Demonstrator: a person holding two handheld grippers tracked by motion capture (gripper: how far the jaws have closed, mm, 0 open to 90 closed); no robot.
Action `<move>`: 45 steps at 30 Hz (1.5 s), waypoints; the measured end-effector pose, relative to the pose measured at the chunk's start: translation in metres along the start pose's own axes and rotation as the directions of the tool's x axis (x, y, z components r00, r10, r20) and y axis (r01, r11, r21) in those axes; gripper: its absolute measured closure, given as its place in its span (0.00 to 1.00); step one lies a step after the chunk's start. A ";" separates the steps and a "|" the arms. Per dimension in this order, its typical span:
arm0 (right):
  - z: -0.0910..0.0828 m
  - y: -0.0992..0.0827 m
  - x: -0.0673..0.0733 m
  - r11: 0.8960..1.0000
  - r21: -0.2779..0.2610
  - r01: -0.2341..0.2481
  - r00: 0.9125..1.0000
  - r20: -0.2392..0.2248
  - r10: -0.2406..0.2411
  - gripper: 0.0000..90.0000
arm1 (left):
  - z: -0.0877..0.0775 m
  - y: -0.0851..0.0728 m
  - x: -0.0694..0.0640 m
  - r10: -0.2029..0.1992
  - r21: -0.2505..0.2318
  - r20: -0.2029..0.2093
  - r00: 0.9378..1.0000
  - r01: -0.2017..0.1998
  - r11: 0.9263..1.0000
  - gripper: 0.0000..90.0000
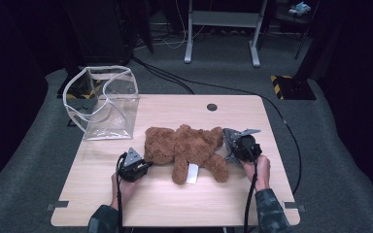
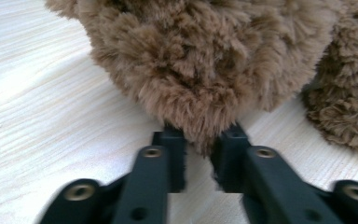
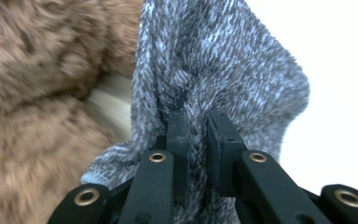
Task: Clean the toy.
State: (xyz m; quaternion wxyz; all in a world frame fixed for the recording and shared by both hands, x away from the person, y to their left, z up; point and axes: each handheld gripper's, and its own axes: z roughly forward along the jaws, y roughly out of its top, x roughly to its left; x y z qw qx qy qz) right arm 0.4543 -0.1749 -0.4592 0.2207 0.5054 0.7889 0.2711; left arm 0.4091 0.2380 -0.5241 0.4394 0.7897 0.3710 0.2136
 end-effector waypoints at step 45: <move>-0.023 -0.026 -0.035 0.997 -0.028 -0.077 0.996 0.041 0.078 0.89 | 0.028 0.037 -0.097 -0.018 0.157 0.109 0.994 0.001 0.988 0.16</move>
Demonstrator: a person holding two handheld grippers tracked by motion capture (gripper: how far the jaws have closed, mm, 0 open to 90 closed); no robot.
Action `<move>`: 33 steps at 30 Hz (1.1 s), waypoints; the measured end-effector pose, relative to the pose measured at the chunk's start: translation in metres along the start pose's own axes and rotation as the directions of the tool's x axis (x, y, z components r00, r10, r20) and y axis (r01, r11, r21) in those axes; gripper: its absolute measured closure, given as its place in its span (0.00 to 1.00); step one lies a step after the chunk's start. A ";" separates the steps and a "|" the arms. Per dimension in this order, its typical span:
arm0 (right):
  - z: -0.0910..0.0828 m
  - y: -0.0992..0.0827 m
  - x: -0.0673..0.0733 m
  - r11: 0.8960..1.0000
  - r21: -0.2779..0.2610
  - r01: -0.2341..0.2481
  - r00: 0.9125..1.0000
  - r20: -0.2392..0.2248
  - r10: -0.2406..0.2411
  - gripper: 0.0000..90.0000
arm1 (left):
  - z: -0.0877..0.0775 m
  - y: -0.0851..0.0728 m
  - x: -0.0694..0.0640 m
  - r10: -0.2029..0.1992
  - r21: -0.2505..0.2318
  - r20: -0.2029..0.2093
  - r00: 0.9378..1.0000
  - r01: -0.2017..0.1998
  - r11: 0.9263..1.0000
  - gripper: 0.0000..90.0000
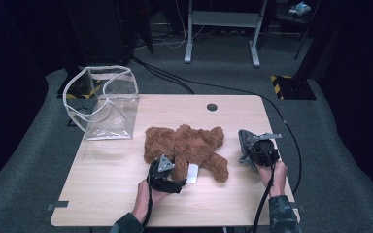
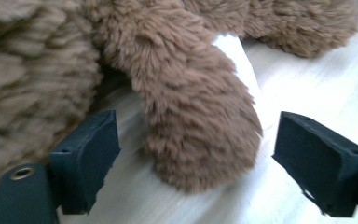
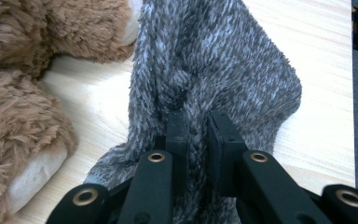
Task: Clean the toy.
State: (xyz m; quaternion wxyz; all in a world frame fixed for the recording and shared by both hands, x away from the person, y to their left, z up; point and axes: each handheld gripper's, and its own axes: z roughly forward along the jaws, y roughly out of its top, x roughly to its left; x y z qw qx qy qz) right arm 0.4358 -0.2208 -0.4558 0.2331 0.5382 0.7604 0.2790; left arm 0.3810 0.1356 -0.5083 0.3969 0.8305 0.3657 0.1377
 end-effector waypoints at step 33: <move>-0.004 -0.007 -0.004 1.000 -0.005 -0.030 1.000 -0.001 0.030 0.88 | 0.018 0.001 -0.013 0.030 0.024 -0.106 0.994 -0.028 0.999 0.73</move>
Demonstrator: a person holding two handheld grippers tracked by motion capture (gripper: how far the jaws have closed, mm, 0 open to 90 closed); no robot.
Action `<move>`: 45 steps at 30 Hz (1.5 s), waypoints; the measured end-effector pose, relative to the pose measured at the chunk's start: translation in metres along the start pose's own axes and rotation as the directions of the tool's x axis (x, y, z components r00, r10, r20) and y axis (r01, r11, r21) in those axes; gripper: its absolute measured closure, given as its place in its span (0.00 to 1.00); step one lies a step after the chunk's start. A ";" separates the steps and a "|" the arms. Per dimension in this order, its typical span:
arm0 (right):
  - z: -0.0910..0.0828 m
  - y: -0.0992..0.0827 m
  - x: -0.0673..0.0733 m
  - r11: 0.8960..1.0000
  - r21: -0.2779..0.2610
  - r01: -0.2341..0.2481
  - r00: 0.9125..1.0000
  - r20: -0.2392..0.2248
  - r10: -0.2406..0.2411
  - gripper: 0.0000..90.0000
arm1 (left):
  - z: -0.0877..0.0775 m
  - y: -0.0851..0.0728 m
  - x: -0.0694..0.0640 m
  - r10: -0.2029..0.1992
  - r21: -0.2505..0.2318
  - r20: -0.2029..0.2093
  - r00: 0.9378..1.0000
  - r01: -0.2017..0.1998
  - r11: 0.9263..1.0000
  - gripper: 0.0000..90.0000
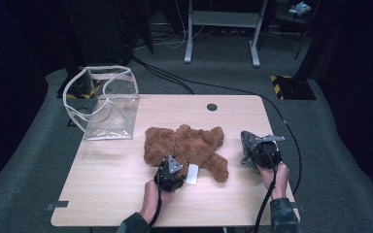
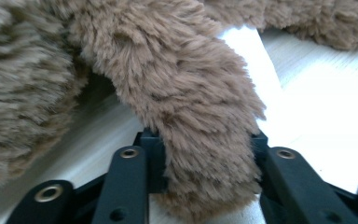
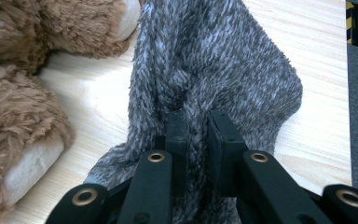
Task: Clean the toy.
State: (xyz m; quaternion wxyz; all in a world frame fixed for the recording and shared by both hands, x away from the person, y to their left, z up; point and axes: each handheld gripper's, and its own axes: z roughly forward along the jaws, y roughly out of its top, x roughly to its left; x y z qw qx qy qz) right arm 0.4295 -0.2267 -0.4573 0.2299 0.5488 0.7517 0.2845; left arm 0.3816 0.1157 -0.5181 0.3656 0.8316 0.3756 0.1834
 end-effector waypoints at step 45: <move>0.005 0.007 -0.005 1.000 -0.003 -0.014 1.000 0.003 0.014 0.88 | -0.029 0.100 0.042 0.151 -0.259 0.020 0.988 -0.141 0.956 0.82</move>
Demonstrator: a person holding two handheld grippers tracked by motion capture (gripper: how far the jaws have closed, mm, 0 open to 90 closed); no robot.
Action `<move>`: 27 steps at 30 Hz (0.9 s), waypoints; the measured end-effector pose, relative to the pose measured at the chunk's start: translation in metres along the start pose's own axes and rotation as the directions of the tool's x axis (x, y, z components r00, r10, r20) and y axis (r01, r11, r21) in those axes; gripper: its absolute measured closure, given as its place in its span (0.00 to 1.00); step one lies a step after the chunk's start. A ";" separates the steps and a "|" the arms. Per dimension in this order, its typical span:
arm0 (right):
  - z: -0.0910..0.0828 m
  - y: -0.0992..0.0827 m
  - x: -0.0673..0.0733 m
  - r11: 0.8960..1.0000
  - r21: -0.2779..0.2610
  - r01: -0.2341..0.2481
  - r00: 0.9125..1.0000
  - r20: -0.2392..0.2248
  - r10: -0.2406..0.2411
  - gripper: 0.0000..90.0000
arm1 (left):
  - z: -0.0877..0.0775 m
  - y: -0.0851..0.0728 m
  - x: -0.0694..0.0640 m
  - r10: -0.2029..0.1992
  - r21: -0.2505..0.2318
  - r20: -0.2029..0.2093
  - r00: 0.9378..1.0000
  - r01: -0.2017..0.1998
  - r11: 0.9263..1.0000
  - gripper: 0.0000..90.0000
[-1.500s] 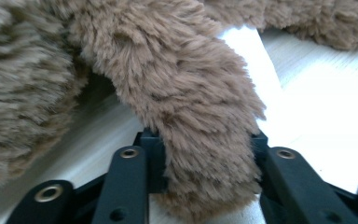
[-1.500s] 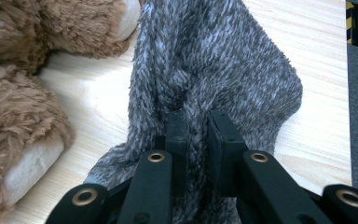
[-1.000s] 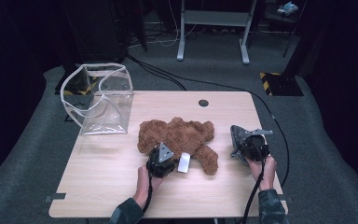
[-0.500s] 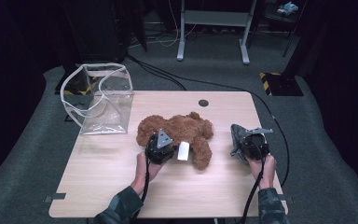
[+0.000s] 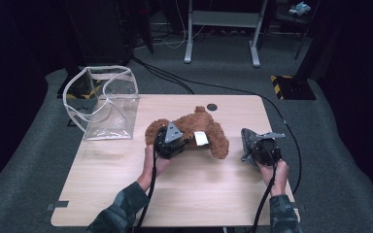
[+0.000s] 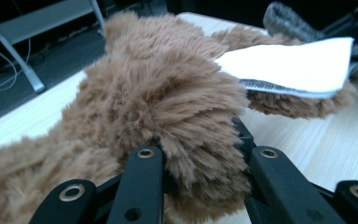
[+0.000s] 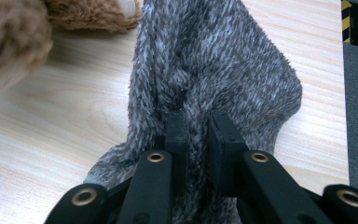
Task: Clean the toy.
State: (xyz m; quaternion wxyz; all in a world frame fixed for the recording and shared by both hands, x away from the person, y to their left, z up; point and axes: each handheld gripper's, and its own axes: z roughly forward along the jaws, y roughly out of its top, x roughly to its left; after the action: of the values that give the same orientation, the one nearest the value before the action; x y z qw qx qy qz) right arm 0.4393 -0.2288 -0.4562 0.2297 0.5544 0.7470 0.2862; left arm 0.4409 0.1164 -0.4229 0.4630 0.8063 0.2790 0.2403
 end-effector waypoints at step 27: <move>-0.003 0.002 0.000 1.000 0.000 0.009 1.000 0.012 -0.009 0.88 | -0.011 0.010 0.012 -0.113 -0.077 0.144 0.983 0.125 0.989 0.81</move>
State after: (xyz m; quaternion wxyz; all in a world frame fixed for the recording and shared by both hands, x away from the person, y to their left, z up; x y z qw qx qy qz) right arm 0.4385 -0.2289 -0.4524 0.2355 0.5526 0.7482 0.2816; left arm 0.4448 0.1271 -0.4073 0.5290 0.7824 0.2830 0.1669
